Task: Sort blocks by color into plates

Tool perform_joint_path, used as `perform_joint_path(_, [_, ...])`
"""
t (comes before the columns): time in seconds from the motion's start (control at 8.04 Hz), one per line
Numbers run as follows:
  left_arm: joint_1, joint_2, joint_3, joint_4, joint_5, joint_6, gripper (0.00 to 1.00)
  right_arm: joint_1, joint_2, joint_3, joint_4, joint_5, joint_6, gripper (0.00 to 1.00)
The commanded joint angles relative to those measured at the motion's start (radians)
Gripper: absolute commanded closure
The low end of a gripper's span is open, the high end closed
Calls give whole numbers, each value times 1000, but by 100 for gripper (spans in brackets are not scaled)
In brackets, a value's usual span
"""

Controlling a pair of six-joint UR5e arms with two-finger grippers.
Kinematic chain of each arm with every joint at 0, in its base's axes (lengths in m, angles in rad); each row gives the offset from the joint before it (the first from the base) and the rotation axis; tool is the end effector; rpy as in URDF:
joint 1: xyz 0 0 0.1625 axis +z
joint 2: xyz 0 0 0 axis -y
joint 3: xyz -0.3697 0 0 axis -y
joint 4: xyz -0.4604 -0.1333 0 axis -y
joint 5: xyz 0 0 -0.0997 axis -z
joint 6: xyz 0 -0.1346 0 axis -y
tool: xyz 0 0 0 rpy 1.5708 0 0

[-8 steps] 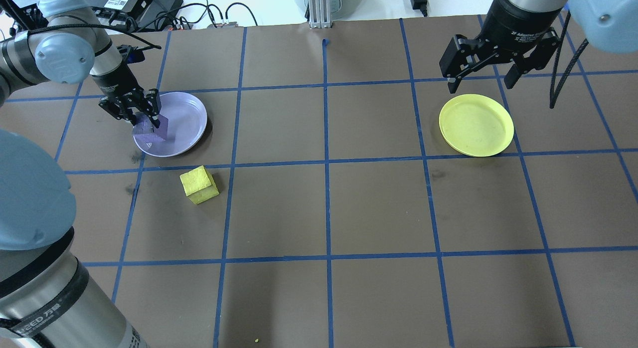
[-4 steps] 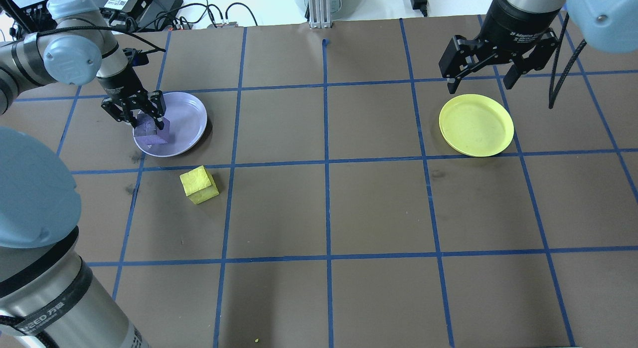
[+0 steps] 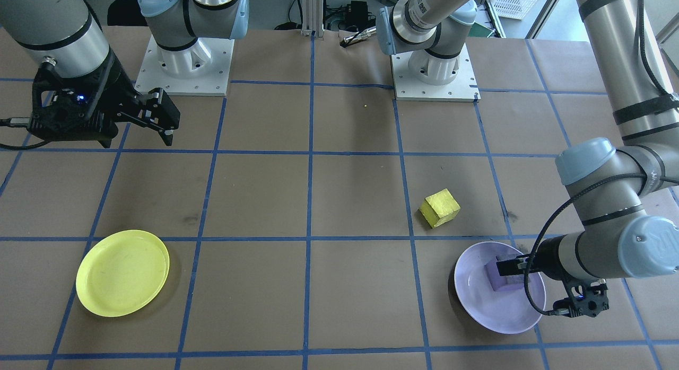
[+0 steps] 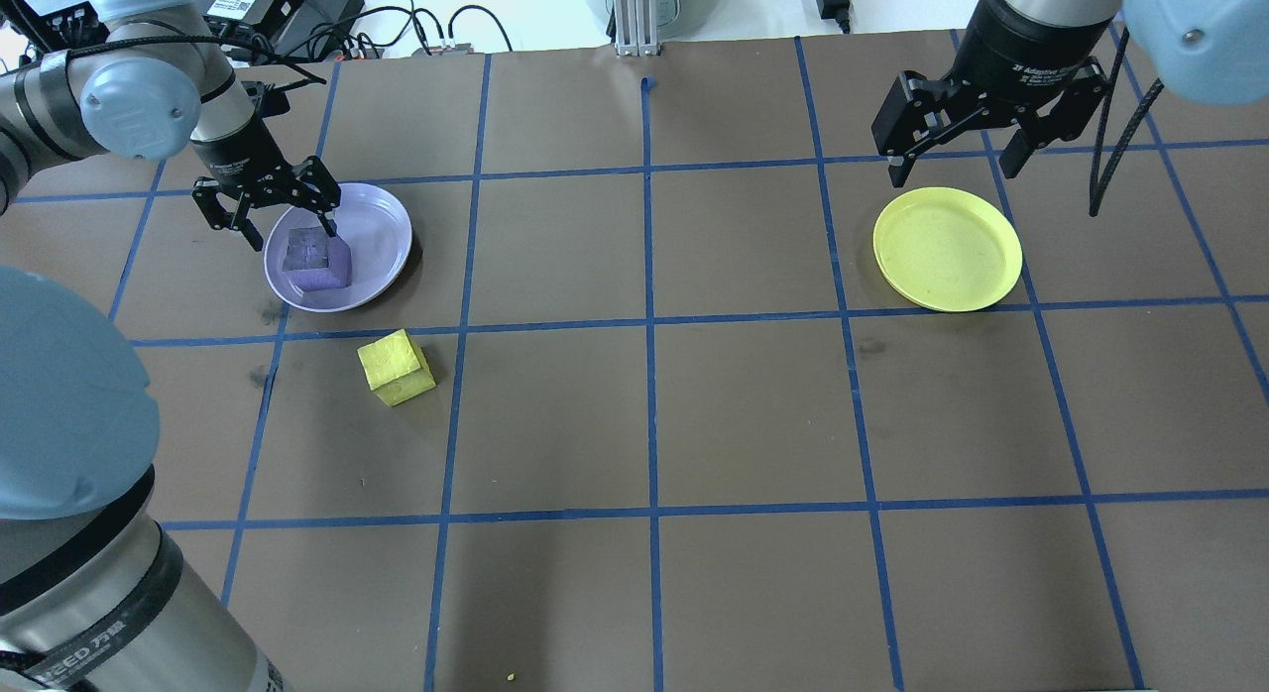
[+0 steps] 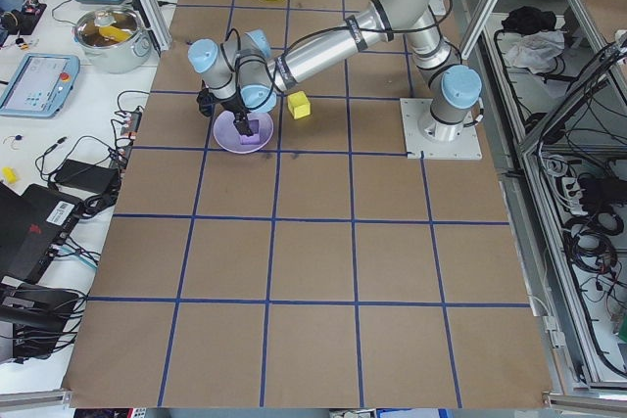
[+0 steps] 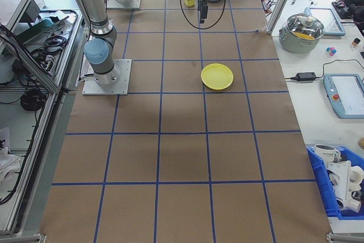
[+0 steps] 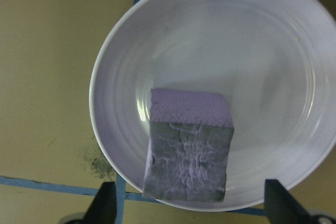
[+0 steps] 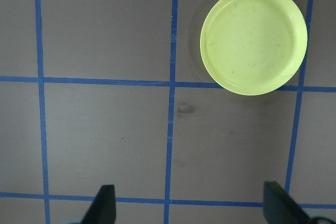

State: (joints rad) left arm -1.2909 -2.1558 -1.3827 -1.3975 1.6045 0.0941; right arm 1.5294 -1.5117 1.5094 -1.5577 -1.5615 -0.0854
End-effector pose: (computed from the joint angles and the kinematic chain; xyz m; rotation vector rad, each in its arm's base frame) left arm 0.0686 -0.7046 0.1395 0.2829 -3.1002 -0.3532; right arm 0.1104 -0.5855 0.3970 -0.0688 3.1308 0.0159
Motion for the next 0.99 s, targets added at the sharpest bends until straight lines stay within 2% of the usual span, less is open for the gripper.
perform_joint_path(0.0, [-1, 80, -12, -11, 0, -84, 0, 0, 2, -2, -1, 0, 3, 0])
perform_joint_path(0.25, [-33, 117, -33, -12, -21, -255, 0, 0, 2, -2, -34, -2, -2, 0])
perform_joint_path(0.5, [-118, 163, -93, -11, -26, -440, 0, 0, 4, 0, -42, -3, -2, 0])
perform_joint_path(0.75, [-125, 220, -223, 0, -72, -436, 0, 2, 4, 0, -42, -2, 0, 0])
perform_joint_path(0.87, [-119, 258, -311, 59, -71, -416, 2, 0, 4, 0, -41, -3, -3, 0])
